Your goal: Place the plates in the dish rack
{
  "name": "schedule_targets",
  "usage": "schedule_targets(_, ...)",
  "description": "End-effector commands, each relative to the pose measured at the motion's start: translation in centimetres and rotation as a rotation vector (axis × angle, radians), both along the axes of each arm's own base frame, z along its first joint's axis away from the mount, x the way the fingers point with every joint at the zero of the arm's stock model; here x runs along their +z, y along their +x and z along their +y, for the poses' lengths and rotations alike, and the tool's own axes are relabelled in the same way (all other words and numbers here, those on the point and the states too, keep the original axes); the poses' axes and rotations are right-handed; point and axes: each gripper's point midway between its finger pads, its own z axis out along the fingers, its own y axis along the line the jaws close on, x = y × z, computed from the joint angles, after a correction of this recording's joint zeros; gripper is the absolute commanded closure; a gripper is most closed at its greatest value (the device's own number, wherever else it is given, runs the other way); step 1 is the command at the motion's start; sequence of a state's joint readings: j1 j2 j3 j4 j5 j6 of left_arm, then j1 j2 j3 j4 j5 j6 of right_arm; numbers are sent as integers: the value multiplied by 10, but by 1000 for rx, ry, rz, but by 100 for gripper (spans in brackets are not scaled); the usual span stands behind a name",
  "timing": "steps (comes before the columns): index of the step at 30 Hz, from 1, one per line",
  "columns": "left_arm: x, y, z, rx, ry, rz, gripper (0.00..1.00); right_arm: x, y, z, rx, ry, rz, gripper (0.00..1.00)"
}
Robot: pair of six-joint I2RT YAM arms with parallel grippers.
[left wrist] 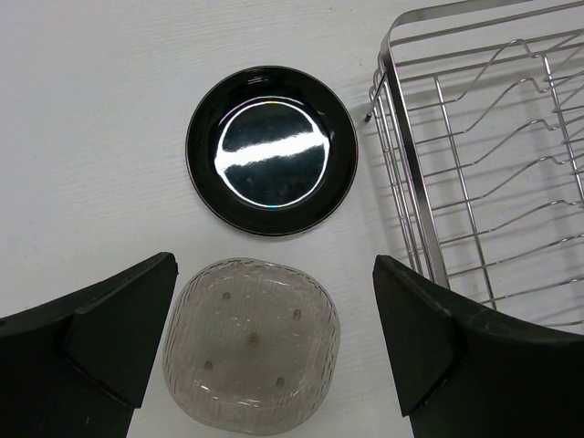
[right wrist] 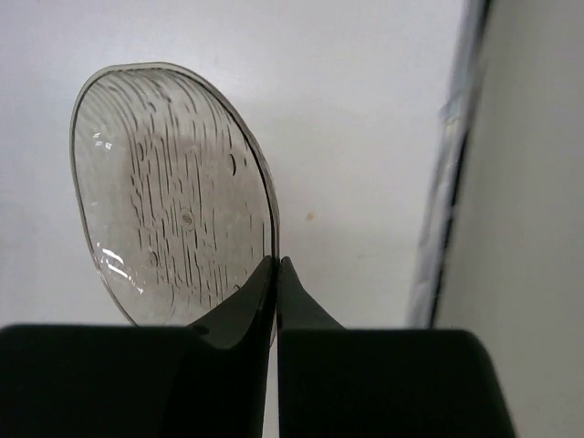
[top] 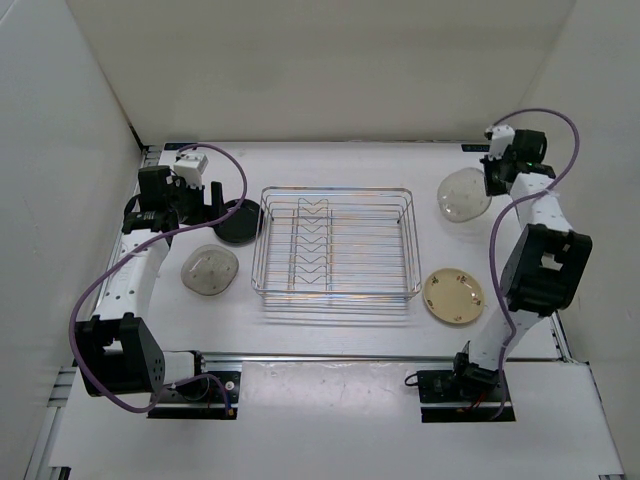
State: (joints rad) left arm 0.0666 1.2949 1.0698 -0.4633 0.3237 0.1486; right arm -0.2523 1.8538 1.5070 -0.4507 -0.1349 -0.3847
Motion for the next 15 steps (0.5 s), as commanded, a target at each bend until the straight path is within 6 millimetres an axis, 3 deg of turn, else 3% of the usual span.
schedule_targets(1, 16, -5, -5, -21, -23, -48, 0, 84, 22, -5, -50, -291, -225, 100)
schedule_targets(6, 16, -5, -6, -29, -28, -49, 0, 161, 26, 10, -99, -487, -421, 100)
schedule_targets(9, 19, -6, -6, -29, -27, -58, 0, 205, 27, 37, -93, -592, -531, 100)
schedule_targets(11, 19, -6, -8, -36, -32, -58, 0, 229, 27, 47, -79, -644, -578, 100)
schedule_targets(14, 22, -7, -5, -27, -31, -68, 0, 247, 25, 79, -20, -657, -639, 100)
schedule_targets(15, 23, -7, -6, -35, -36, -68, 0, 250, 22, 101, 44, -682, -657, 100)
